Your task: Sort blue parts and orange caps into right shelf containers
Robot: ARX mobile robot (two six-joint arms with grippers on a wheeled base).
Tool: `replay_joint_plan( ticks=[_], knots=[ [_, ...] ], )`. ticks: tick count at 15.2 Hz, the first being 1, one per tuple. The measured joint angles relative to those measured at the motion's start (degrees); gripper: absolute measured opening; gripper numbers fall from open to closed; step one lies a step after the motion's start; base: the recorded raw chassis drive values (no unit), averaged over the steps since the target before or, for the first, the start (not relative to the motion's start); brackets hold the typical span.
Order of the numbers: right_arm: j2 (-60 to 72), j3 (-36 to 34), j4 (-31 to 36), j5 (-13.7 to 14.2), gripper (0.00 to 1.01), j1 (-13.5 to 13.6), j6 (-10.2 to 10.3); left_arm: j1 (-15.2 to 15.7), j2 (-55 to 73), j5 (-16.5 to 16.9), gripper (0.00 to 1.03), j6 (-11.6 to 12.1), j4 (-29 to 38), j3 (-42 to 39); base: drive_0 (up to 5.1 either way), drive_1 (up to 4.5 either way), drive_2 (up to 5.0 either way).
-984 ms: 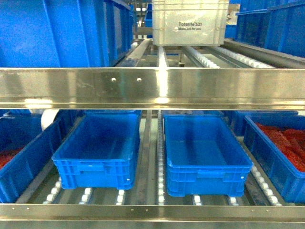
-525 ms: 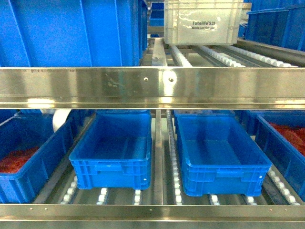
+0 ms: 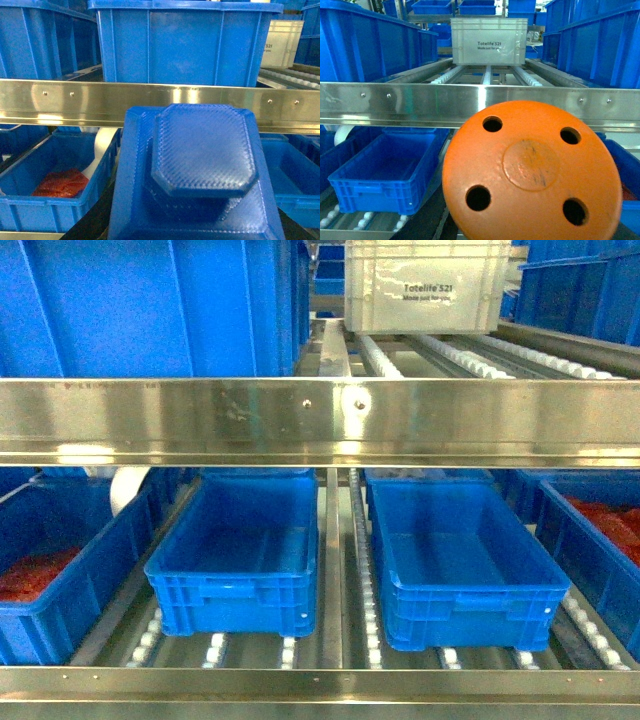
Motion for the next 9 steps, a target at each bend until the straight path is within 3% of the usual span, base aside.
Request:
replay_joint_plan(
  ticks=[9],
  knots=[
    [0.0, 0.0, -0.1, 0.1, 0.44, 0.0, 0.0, 0.0, 0.0, 0.1, 0.42, 0.0, -0.1, 0.0, 0.0, 0.00, 0.0]
  ],
)
